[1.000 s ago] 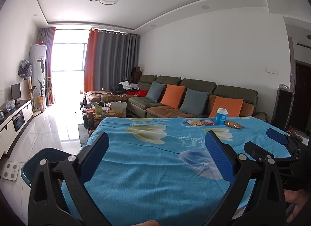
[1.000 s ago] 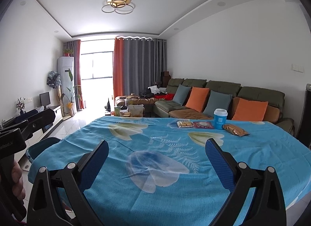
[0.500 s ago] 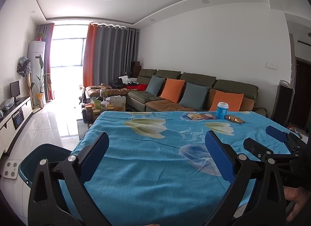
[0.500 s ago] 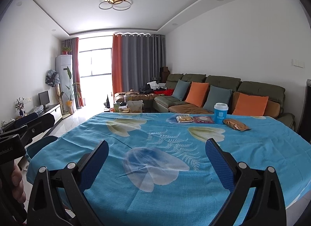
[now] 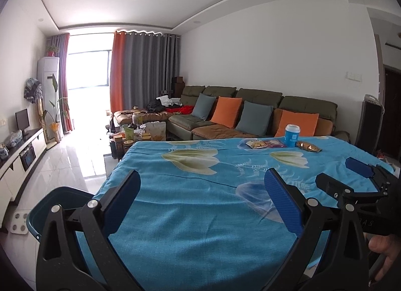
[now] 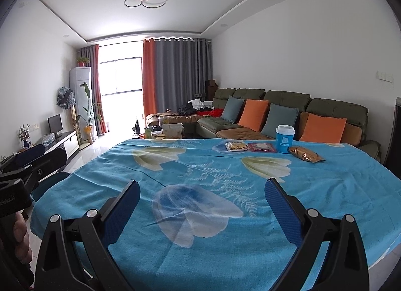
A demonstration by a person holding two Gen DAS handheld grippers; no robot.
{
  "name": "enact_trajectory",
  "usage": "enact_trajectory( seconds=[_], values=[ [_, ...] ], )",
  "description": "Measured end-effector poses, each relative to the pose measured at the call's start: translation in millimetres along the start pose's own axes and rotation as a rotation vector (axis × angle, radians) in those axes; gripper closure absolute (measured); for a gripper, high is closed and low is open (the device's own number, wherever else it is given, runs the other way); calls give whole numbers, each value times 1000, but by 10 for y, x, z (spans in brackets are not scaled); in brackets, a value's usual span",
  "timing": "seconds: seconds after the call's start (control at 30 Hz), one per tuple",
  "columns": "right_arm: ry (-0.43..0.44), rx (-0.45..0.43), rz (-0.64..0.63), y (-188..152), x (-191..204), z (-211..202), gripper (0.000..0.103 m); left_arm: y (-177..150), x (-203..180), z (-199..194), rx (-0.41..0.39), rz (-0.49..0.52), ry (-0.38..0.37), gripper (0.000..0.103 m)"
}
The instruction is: Collect trash
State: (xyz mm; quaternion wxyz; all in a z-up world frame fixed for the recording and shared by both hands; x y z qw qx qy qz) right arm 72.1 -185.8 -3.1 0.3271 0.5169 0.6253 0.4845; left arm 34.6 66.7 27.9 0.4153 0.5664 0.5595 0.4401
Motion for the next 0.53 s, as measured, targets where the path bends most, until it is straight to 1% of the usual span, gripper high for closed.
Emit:
enact_trajectory(
  seconds=[0.2,0.3,0.43,0.53],
  values=[
    [-27,-8,-1,40,-92,38,7,21,-29,116,9,11,-19,6],
    [-48,-9,-1,107,-207,93,7,52,-15,198,13,17,-35,6],
    [-67,11,30,275,-499,266,7,141,-4,367,35,51,-48,6],
    [-81,44,36,429,-752,476,7,258,20,537,49,84,-25,6]
  ],
)
Point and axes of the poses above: each gripper's, at about its wrist camera, not at the fingertips, and z roughly the way its jaws point, x to its left, y to its top, the point moved 1 cm from there along z, roughly the way its jaws point, and after that the axes turned 3 degrees about z, right-handed, at the moved point
